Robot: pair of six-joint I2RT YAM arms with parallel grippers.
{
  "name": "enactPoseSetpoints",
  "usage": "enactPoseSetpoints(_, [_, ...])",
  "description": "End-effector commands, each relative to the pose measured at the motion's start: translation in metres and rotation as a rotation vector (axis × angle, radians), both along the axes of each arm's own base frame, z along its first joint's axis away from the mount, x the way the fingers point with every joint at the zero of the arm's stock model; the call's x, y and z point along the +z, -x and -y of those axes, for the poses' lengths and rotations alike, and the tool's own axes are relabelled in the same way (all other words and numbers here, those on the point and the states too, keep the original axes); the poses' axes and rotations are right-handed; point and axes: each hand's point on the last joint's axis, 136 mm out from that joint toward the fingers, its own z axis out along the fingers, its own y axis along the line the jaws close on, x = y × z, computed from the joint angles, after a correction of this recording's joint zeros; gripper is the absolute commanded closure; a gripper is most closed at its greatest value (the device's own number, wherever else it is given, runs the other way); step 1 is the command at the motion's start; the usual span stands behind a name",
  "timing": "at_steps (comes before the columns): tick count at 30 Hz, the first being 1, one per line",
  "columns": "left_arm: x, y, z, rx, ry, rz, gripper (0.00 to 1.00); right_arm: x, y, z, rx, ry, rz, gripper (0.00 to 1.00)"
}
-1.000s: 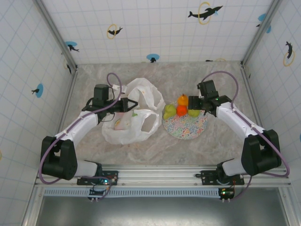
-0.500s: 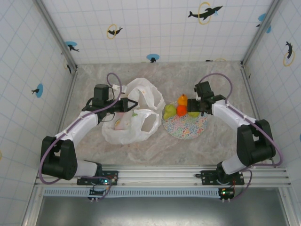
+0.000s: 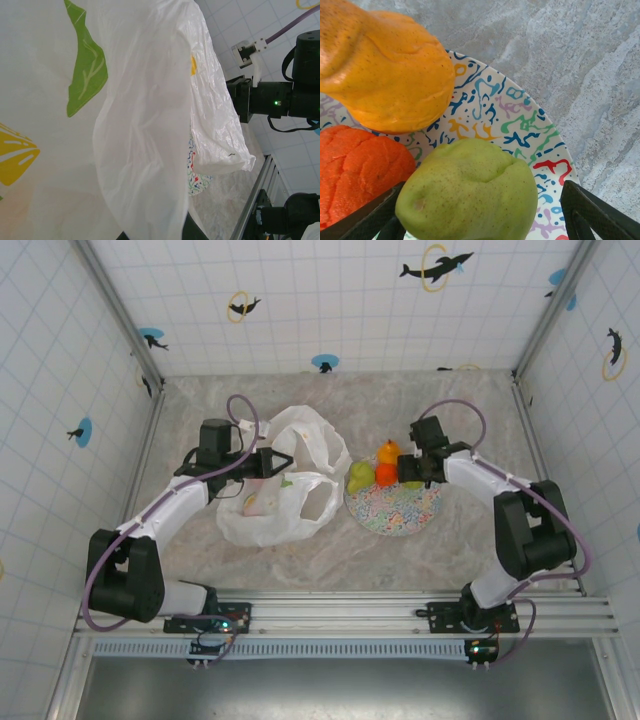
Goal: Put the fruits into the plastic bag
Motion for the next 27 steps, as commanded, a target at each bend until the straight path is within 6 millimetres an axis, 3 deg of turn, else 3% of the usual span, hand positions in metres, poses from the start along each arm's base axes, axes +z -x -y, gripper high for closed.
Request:
enactPoseSetpoints(1, [0.001, 0.003, 0.001, -0.006, -0.005, -0.002, 1.00, -0.015, 0.004, 0.002, 0.005, 0.022, -0.024, 0.21])
enactPoseSetpoints(10, [0.000, 0.003, 0.001, -0.004, -0.006, -0.005, 1.00, -0.031, 0.011, 0.006, 0.003, 0.033, -0.050, 0.25])
enactPoseSetpoints(18, [-0.001, 0.003, 0.001, -0.004, -0.006, -0.009, 1.00, -0.033, 0.010, 0.006, 0.007, 0.028, -0.054, 0.34])
enactPoseSetpoints(22, [-0.001, 0.003, 0.001, -0.007, -0.005, -0.012, 1.00, -0.025, 0.015, 0.014, -0.008, 0.054, -0.036, 0.35])
enactPoseSetpoints(27, [-0.001, 0.003, 0.002, -0.007, 0.000, -0.014, 1.00, 0.003, 0.023, 0.026, -0.034, 0.069, 0.048, 0.37])
